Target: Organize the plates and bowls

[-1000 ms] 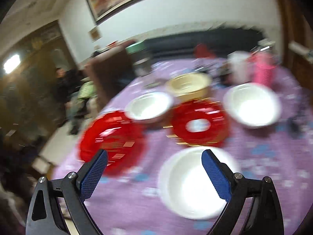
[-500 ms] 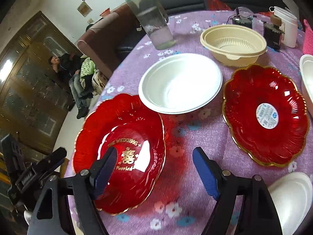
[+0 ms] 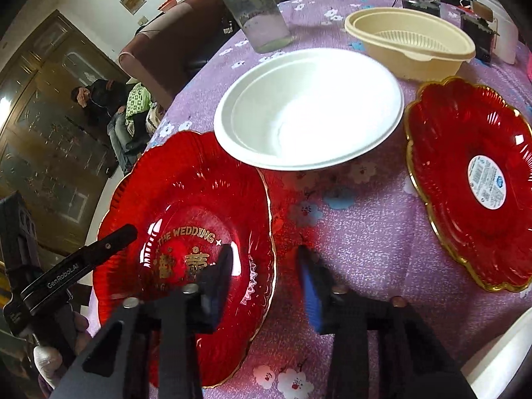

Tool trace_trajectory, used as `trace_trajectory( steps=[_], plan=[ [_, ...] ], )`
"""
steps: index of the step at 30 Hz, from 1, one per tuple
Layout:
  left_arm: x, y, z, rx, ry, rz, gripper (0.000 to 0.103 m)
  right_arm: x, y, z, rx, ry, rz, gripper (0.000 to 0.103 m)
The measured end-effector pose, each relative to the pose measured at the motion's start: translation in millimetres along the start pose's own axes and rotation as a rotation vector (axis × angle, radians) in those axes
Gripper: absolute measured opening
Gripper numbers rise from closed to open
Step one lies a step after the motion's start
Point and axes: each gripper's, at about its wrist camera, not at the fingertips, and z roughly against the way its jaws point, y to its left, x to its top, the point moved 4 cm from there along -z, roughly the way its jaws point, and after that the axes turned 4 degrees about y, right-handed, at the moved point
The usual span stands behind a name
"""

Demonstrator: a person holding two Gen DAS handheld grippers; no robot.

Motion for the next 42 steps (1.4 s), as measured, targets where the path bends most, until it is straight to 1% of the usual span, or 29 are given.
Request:
trace_trajectory(
  steps=[1, 3, 5, 7, 9, 15, 19, 22, 30, 33, 37, 40, 42],
  plan=[
    [0.6, -1.0, -2.0, 0.004, 0.007, -0.004, 0.026, 0.8, 0.3, -0.3, -0.002, -0.003, 0.002, 0.030],
    [1.1, -0.8, -2.6, 0.018, 0.000, -0.008, 0.021, 0.8, 1.6, -1.1, 0.005, -0.005, 0.004, 0.020],
    [-0.1, 0.6, -2.2, 0.011, -0.002, -0.002, 0.020, -1.3, 4.2, 0.6, 0.000, -0.014, 0.013, 0.018],
    [0.2, 1.5, -1.5, 0.005, -0.004, 0.002, 0.020, -3.5, 7.8, 1.5, -0.030, -0.027, 0.040, 0.018],
    [-0.3, 2.5, 0.8, 0.008, -0.011, 0.005, 0.019, -5.7, 10.3, 2.3, -0.042, -0.036, 0.053, 0.016],
    [-2.5, 6.1, 27.0, 0.003, -0.062, 0.006, 0.018, -11.4, 20.8, 12.9, -0.023, -0.063, 0.089, 0.016],
    [-8.1, 12.9, 43.9, 0.004, -0.082, 0.009, 0.018, -19.0, 34.0, 23.2, -0.013, -0.084, 0.135, 0.016],
    [-16.2, 20.3, 51.4, 0.001, -0.086, 0.018, 0.018, -28.5, 40.9, 25.9, 0.000, -0.085, 0.154, 0.016],
    [-39.1, 33.5, 42.8, -0.015, -0.044, 0.042, 0.018, -53.5, 40.3, 17.7, 0.018, -0.041, 0.149, 0.016],
    [-44.8, 29.7, 38.1, -0.007, -0.040, 0.033, 0.018, -60.9, 36.1, 19.6, 0.024, -0.041, 0.137, 0.016],
    [-48.5, 25.3, 32.3, -0.013, -0.031, 0.029, 0.018, -64.5, 30.8, 21.2, -0.001, -0.052, 0.135, 0.016],
    [-48.2, 22.4, 34.1, 0.004, -0.045, 0.013, 0.019, -66.2, 25.7, 18.9, 0.015, -0.039, 0.115, 0.016],
    [-48.7, 21.5, 33.2, 0.022, -0.036, 0.007, 0.020, -67.1, 24.7, 19.2, 0.028, -0.034, 0.108, 0.017]
  ],
)
